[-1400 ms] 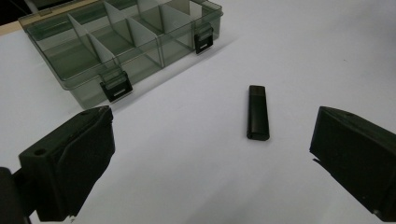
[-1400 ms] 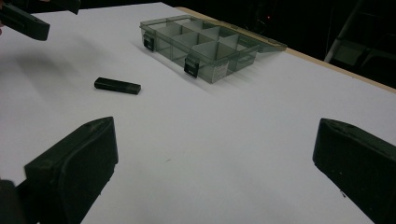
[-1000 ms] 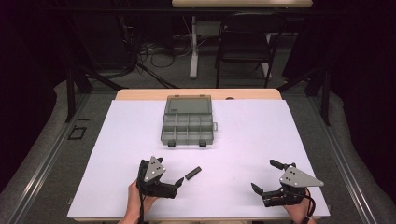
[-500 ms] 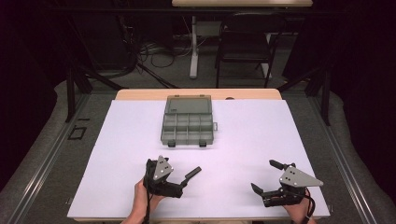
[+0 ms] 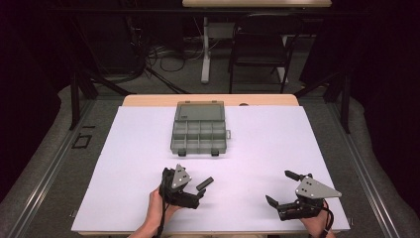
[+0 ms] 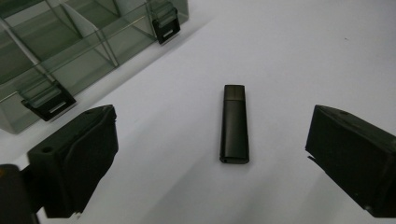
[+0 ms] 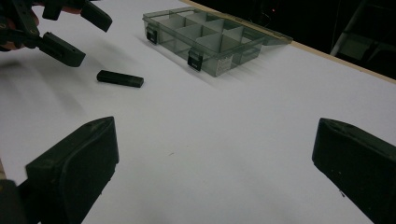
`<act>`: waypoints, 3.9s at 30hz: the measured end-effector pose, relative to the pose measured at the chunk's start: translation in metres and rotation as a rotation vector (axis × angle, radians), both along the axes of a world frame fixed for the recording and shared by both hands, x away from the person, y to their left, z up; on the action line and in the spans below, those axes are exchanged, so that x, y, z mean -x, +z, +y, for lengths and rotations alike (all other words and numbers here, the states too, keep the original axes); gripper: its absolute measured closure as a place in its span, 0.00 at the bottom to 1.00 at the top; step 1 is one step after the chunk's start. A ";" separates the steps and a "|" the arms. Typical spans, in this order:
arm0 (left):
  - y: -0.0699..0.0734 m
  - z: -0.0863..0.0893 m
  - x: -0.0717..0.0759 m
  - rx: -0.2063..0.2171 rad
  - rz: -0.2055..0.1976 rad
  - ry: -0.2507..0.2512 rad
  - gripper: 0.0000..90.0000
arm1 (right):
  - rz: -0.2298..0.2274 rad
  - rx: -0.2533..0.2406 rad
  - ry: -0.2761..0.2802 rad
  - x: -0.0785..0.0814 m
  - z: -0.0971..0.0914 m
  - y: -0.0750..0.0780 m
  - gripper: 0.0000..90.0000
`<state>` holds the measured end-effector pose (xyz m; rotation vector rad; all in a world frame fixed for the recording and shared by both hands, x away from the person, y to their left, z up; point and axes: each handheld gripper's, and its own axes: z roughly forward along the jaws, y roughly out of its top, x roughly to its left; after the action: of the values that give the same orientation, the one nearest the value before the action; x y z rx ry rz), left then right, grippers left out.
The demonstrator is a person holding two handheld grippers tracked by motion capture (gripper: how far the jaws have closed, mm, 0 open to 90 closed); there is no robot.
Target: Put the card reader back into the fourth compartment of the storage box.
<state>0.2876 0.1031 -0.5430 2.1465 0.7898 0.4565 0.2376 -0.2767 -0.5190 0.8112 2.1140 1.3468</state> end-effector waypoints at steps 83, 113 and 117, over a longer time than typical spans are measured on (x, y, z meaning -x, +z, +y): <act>-0.008 -0.024 -0.013 -0.012 0.072 -0.065 0.82 | 0.016 0.008 0.007 0.000 0.000 -0.001 0.01; 0.007 -0.012 -0.016 0.027 0.039 -0.044 0.82 | 0.018 0.010 0.005 -0.001 -0.001 -0.001 0.01; 0.009 -0.011 -0.017 0.029 0.034 -0.038 0.82 | 0.022 0.009 0.005 -0.001 -0.001 -0.001 0.01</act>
<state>0.3043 0.0925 -0.5344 2.1431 0.7680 0.3877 0.2384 -0.2776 -0.5205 0.8209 2.1383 1.3365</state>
